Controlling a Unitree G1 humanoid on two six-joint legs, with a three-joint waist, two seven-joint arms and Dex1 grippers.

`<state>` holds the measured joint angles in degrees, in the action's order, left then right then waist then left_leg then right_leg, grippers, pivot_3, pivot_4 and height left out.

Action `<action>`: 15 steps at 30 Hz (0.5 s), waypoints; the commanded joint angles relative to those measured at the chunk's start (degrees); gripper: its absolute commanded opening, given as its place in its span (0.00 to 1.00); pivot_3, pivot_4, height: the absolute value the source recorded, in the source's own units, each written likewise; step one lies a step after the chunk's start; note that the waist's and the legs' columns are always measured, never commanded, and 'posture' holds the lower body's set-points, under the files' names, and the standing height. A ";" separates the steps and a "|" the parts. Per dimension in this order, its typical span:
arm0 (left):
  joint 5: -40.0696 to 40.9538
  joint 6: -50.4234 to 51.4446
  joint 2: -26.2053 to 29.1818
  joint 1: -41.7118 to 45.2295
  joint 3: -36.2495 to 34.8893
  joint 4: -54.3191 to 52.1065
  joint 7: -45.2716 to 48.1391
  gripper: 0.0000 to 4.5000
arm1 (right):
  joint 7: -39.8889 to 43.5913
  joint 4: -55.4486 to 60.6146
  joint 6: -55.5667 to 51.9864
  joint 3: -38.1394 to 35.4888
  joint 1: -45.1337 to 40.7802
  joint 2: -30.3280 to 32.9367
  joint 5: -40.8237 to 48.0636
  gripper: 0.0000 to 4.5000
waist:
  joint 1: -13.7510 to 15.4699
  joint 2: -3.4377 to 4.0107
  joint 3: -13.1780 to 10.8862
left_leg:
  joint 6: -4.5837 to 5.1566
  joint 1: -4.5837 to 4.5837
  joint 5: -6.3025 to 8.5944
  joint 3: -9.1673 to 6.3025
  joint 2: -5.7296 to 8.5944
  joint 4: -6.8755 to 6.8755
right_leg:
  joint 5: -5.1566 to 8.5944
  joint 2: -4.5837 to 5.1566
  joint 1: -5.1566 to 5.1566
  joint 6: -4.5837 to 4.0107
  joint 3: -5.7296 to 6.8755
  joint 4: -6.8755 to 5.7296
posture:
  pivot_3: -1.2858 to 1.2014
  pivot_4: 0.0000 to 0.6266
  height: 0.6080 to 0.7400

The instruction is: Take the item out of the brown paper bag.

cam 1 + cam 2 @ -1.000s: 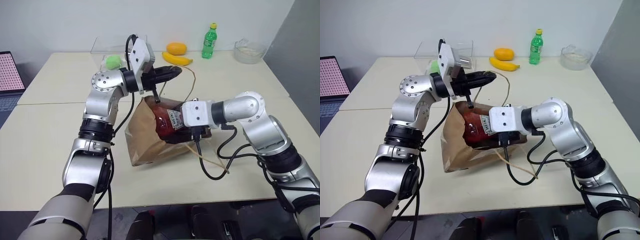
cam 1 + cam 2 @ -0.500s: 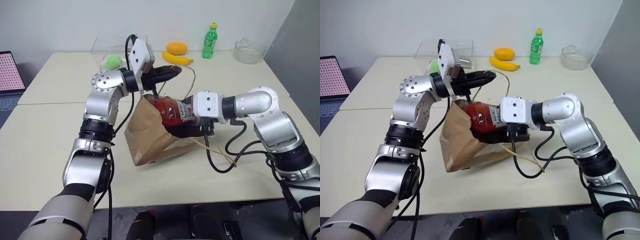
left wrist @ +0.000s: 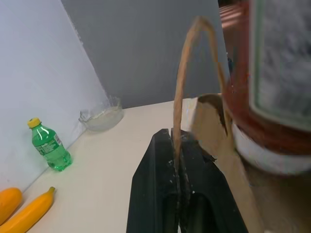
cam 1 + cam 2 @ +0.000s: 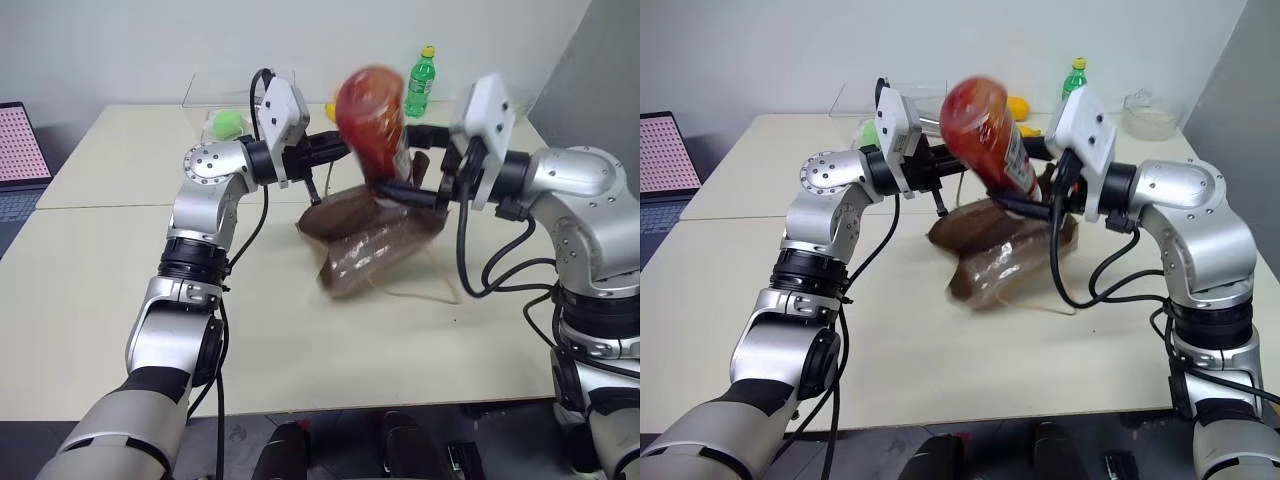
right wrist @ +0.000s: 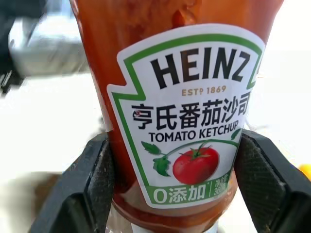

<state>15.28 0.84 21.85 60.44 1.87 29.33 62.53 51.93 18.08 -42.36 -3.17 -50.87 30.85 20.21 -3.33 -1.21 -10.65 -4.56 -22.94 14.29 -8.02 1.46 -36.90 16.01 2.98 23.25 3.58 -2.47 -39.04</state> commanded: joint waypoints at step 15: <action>-0.30 -2.29 -0.23 2.38 -0.74 0.33 0.10 0.00 | -3.50 -13.99 25.78 -4.77 22.63 29.49 -16.96 0.69 | 0.23 0.00 0.00 | 0.19 -0.01 0.09 0.17 0.11 -0.03 | 0.00 0.08 -0.03 0.02 -0.09 0.02 | 0.52 0.24 1.00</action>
<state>14.99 -0.52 21.22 61.07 1.88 30.31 62.83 48.39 5.88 -24.17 -7.63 -29.91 57.57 7.72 -3.10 -1.21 -10.65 -4.37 -22.93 14.38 -7.83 1.57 -36.92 16.01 3.06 23.23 3.60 -2.58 -39.03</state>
